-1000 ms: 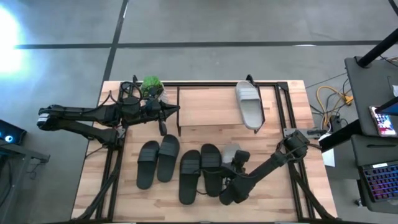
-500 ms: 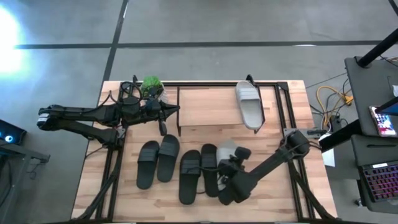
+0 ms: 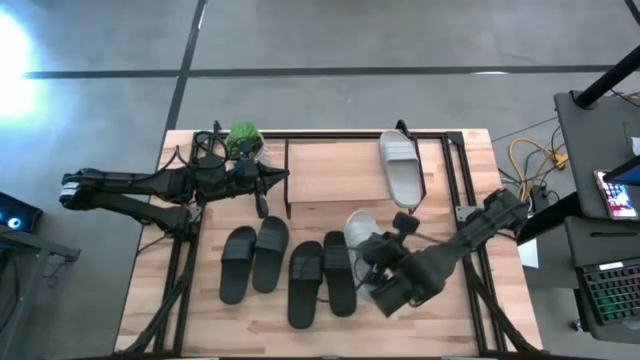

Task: Pick and place slides into the shelf
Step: Put the gray slide on the shelf

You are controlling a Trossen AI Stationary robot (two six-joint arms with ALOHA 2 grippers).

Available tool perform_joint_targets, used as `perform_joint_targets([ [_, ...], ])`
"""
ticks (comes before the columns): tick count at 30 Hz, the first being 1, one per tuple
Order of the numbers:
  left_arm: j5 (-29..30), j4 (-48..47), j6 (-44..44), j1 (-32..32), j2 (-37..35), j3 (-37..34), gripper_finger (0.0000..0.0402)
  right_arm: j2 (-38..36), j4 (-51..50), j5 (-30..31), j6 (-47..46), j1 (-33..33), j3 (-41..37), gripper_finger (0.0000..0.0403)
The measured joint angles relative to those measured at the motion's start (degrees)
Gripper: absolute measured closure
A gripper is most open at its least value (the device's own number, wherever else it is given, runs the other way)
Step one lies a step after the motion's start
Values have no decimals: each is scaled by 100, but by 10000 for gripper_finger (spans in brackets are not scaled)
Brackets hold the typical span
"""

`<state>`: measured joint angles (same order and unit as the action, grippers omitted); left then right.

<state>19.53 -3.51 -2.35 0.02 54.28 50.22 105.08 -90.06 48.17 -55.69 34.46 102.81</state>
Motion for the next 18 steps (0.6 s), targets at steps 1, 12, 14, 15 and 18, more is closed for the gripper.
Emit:
perform_joint_targets([
  [1,2,-2,0,1,0,-2,402,-103,2,-9,67,0,-4,391],
  [12,2,-2,4,1,0,-2,402,-526,7,608,1704,-408,-18,390],
  [14,2,-2,7,-1,0,-2,402,-529,6,648,1930,-592,-18,390],
  [15,2,-2,7,1,0,-2,402,-525,4,653,2059,-676,-18,390],
  [18,2,-2,9,1,0,-2,402,-484,9,946,2454,-899,-18,390],
])
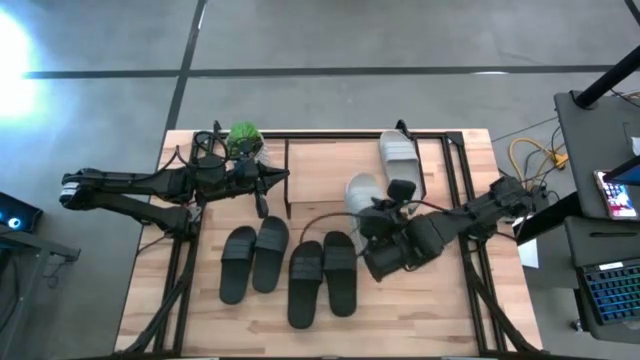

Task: Pick and place slides into the shelf
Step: Put the gray slide on the shelf

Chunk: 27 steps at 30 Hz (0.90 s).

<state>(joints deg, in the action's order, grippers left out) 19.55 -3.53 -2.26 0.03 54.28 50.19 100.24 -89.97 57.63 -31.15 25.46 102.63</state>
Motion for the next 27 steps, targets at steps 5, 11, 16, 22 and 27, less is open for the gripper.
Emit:
perform_joint_targets([
  [5,0,0,4,-1,0,-2,402,-15,-12,458,637,-367,24,390],
  [11,0,0,13,0,0,-2,402,-13,-4,498,934,-743,386,390],
  [16,0,0,13,-1,0,-2,402,1,25,-99,916,-1309,450,390],
  [22,0,0,13,-2,-6,2,402,72,76,-260,1202,-1785,244,390],
  [27,0,4,11,-1,-7,16,402,197,532,-255,1958,-2008,172,390],
])
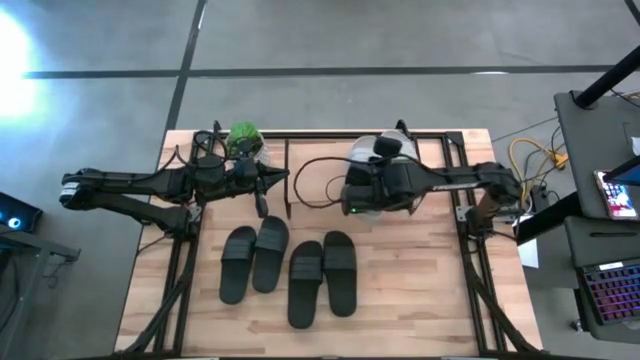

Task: Pick and place slides into the shelf
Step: Put the gray slide on the shelf

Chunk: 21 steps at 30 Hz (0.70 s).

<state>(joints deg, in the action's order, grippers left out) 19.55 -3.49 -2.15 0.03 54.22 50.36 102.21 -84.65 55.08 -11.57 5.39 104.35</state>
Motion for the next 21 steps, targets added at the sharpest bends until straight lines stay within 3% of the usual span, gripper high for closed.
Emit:
perform_joint_targets([
  [4,0,-7,0,-1,0,-8,402,69,569,112,917,-216,-66,390],
  [10,0,-3,-2,0,-22,27,402,26,583,227,1092,-636,-394,390],
  [17,0,-7,-3,-1,-57,19,402,25,1657,142,2118,-658,-633,390],
  [21,0,-7,-4,1,-75,27,402,18,1591,157,2253,-698,-756,390],
])
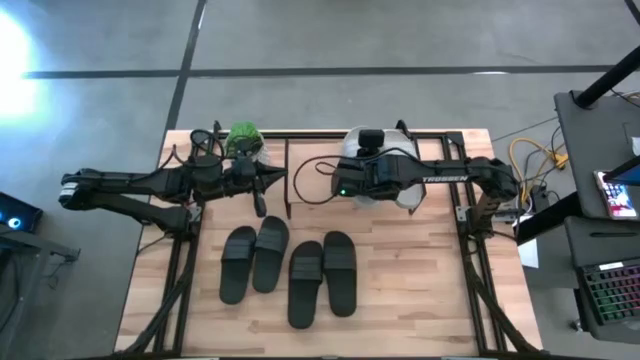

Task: Pick and place slides into the shelf
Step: Put the gray slide on the shelf

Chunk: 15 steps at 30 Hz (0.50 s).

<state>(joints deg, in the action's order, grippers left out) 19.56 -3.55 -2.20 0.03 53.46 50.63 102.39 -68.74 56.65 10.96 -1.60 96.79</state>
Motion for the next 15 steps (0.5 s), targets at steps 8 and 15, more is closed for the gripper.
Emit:
perform_joint_targets([
  [8,1,4,2,-1,-1,-5,402,-31,344,-14,2,-189,-442,390],
  [15,2,-2,4,-2,-6,-13,402,-35,310,-271,-265,-315,-840,390],
])
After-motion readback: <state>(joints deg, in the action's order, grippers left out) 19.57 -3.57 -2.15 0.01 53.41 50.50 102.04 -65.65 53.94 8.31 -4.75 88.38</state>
